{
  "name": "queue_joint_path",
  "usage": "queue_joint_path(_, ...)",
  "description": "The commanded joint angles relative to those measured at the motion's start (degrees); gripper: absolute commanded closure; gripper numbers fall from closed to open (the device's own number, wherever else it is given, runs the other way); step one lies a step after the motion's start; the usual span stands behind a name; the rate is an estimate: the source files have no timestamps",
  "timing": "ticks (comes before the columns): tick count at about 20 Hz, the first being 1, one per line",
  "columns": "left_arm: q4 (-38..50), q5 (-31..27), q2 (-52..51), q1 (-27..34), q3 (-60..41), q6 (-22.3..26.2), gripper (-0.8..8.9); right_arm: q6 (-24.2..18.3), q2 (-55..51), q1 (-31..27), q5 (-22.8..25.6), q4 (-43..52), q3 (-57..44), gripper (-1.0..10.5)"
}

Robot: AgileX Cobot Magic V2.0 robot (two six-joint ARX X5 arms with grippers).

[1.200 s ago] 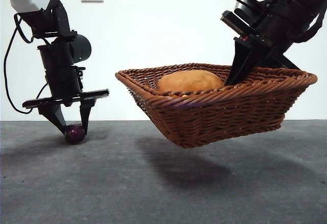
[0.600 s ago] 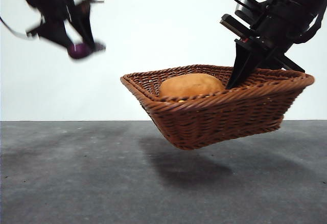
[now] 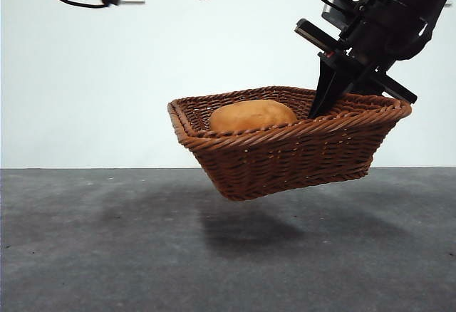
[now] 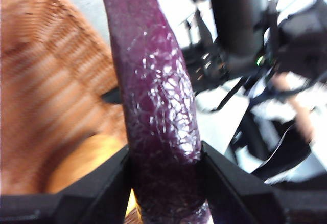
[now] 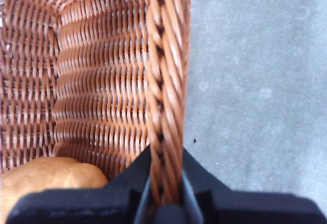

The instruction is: Help me put the vegetables on the table into the basket

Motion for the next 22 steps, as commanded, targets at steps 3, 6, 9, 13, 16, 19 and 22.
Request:
queue_joint_path(3,4.9,-4.9,4.0,-3.1,-2.7,-13.4,8.22,0.9,0.4,3.1,1.2,0.9,-0.2,9.6)
queue_joint_path(6,6.2,-6.7,6.8,-3.1,-2.7,-19.7,8.22,0.7,0.5,4.0,1.6,1.7,-0.2,9.6)
queue_joint_path(9,4.9,-11.7,8.3,-3.1,-2.7,-22.5,8.22,0.5,0.5,4.0,1.9,2.1,-0.2,9.6)
queue_joint_path(13,3.5,-13.8,10.5,-3.9,-2.7,-25.6,8.22,0.1,0.5,4.8,1.9,2.1,-0.2,9.6)
queue_joint_path(16,5.7,-13.8,12.1,-4.8,-2.6,-27.3,8.22,-1.2,0.5,5.6,2.1,1.0,-0.2,9.6)
queue_joint_path(19,5.6,-15.1,12.4,-4.8,-2.6,-28.8,8.14,-1.4,0.5,5.9,2.4,0.9,-0.2,9.6)
queue_joint_path(22,5.6,-15.1,12.4,-4.8,-2.6,-29.7,5.37,-1.4,0.5,5.9,2.3,0.5,-0.2,9.6)
